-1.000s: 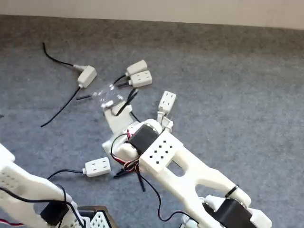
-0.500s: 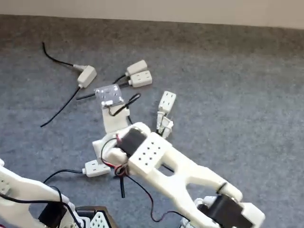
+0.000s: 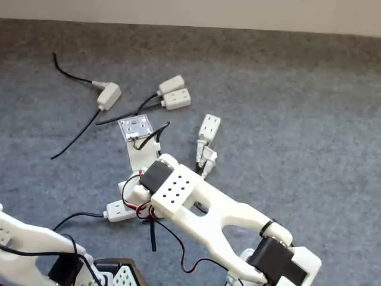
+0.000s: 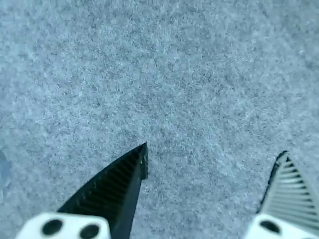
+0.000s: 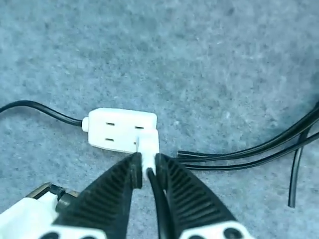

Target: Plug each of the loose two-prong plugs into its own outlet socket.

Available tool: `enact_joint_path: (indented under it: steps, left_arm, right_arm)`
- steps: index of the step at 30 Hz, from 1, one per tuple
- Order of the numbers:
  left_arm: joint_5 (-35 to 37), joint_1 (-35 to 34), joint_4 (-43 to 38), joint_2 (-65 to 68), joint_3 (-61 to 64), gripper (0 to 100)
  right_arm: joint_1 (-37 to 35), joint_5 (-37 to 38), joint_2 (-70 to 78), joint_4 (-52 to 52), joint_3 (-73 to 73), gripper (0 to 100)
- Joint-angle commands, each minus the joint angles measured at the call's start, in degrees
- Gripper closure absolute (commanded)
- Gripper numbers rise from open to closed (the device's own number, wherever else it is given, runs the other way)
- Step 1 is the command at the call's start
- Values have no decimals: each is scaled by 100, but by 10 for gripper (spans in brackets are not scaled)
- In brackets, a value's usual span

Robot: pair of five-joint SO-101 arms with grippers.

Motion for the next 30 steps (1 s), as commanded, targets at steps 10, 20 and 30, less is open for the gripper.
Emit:
enact_joint_path:
  steps: [10, 20, 30]
  left_arm:
    - [-35, -13, -105, -66, -154, 617]
    - [-35, -22, -105, -66, -154, 617]
    - [-53, -31, -105, -66, -154, 617]
  right_arm:
    - [-382, -88, -13, -110, -277, 990]
    - [-295, -44, -13, -312, -251, 990]
    - [-66, -70, -13, -295, -224, 990]
